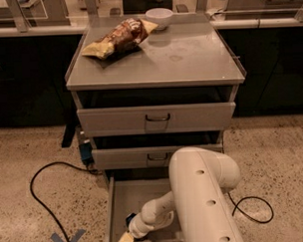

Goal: Pick pepsi can from bottom drawer and place on counter

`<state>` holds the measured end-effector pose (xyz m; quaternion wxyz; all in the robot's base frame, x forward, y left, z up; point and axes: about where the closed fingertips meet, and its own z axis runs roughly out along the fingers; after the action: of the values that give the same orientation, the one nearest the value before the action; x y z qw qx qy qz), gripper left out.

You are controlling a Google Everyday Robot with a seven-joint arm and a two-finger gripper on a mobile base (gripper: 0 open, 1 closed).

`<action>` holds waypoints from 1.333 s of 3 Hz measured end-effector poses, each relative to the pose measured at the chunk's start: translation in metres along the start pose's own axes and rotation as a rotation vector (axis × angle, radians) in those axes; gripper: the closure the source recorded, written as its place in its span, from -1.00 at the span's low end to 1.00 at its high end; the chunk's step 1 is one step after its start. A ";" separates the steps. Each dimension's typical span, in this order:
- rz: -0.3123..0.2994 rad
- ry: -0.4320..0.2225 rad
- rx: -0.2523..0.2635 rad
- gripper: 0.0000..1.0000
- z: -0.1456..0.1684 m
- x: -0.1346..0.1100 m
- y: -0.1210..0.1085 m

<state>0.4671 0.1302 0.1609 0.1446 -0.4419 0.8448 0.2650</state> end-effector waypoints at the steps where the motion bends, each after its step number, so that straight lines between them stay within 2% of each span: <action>1: 0.023 -0.007 0.008 -1.00 -0.001 -0.004 -0.008; 2: 0.099 -0.053 0.037 -1.00 -0.015 -0.016 -0.033; 3: 0.168 -0.075 0.058 -1.00 -0.023 -0.019 -0.049; 4: 0.168 -0.075 0.058 -1.00 -0.023 -0.019 -0.049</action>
Offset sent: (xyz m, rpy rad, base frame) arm 0.0754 -0.0347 0.0243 0.0515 0.0045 -0.2447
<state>0.5179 0.1062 0.1730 0.1660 -0.3548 0.8803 0.2677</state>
